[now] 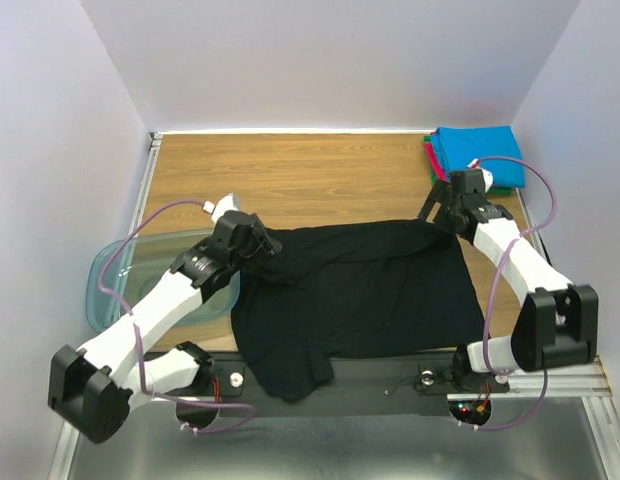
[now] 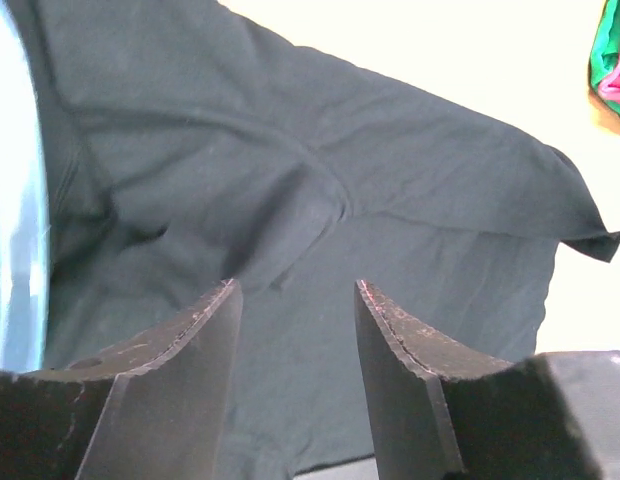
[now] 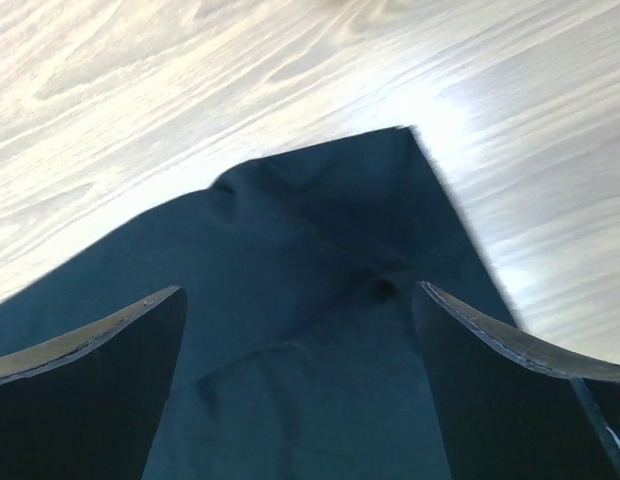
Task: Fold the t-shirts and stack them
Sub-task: Fold the tshirt
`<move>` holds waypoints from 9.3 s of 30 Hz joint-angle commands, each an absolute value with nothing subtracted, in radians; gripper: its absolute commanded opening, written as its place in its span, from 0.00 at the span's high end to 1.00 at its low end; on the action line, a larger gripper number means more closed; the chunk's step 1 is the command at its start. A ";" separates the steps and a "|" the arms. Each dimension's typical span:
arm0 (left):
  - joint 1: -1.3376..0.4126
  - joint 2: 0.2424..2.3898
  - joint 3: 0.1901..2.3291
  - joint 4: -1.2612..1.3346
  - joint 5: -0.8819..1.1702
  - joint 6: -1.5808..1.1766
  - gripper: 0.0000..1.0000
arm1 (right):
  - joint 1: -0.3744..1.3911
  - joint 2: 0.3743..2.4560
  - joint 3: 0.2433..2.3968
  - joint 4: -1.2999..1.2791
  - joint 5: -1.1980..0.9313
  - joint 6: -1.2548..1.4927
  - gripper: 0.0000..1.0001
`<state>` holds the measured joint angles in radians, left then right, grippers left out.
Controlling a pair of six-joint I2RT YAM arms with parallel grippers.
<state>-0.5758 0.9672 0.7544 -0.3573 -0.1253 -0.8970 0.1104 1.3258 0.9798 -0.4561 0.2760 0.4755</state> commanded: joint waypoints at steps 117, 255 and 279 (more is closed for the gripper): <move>-0.348 2.008 1.381 -0.278 -0.103 -0.646 0.36 | -0.130 1.920 1.203 -0.284 0.090 0.328 0.59; -0.991 1.481 0.638 -0.483 -0.193 -1.207 1.00 | -0.132 0.779 0.618 -0.577 0.069 0.627 0.00; -0.992 1.046 0.485 -0.422 -0.173 -1.137 1.00 | -0.132 0.824 0.410 -0.617 0.298 1.068 0.11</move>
<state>-0.9943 1.0618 0.5011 -0.4370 -0.1474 -1.1519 -0.1303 0.8055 0.4454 -0.7403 0.2417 1.0210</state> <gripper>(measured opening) 0.117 0.938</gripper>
